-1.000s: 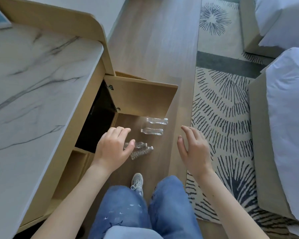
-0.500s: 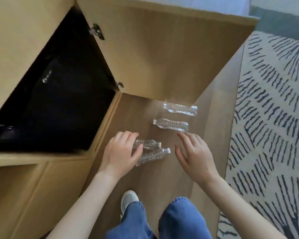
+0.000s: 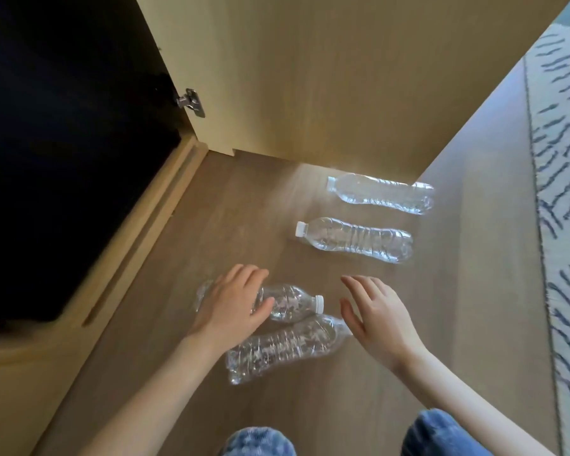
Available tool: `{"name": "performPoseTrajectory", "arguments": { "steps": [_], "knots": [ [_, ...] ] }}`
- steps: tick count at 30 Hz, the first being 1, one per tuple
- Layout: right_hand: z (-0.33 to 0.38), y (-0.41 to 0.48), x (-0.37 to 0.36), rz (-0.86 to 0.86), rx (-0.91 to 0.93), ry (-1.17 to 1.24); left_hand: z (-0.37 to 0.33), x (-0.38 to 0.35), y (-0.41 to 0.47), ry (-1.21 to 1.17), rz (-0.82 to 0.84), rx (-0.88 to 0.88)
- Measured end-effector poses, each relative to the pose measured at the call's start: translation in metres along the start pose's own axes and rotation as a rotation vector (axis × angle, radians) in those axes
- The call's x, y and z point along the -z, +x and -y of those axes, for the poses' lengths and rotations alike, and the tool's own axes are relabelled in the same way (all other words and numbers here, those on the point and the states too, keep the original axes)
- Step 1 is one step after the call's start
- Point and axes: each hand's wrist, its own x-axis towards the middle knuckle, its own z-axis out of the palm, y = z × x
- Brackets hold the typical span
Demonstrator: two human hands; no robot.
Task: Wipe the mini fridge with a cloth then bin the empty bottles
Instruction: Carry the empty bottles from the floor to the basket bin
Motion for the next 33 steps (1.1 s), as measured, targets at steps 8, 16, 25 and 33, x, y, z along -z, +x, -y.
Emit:
{"name": "performPoseTrajectory", "arguments": {
  "steps": [8,16,25,33],
  "knots": [
    [0.000,0.000,-0.010,-0.021,-0.026,0.011,0.016,-0.018,0.003,0.063,0.339,-0.081],
    [-0.009,0.012,-0.014,-0.010,-0.020,0.000,0.012,-0.018,0.010,0.051,0.354,-0.093],
    [-0.043,0.077,0.006,0.171,-0.084,-0.009,0.009,-0.014,0.024,-0.221,0.179,0.154],
    [-0.067,0.111,-0.013,0.423,-0.184,-0.131,0.000,-0.018,0.029,-0.376,0.074,0.358]
  ]
}}
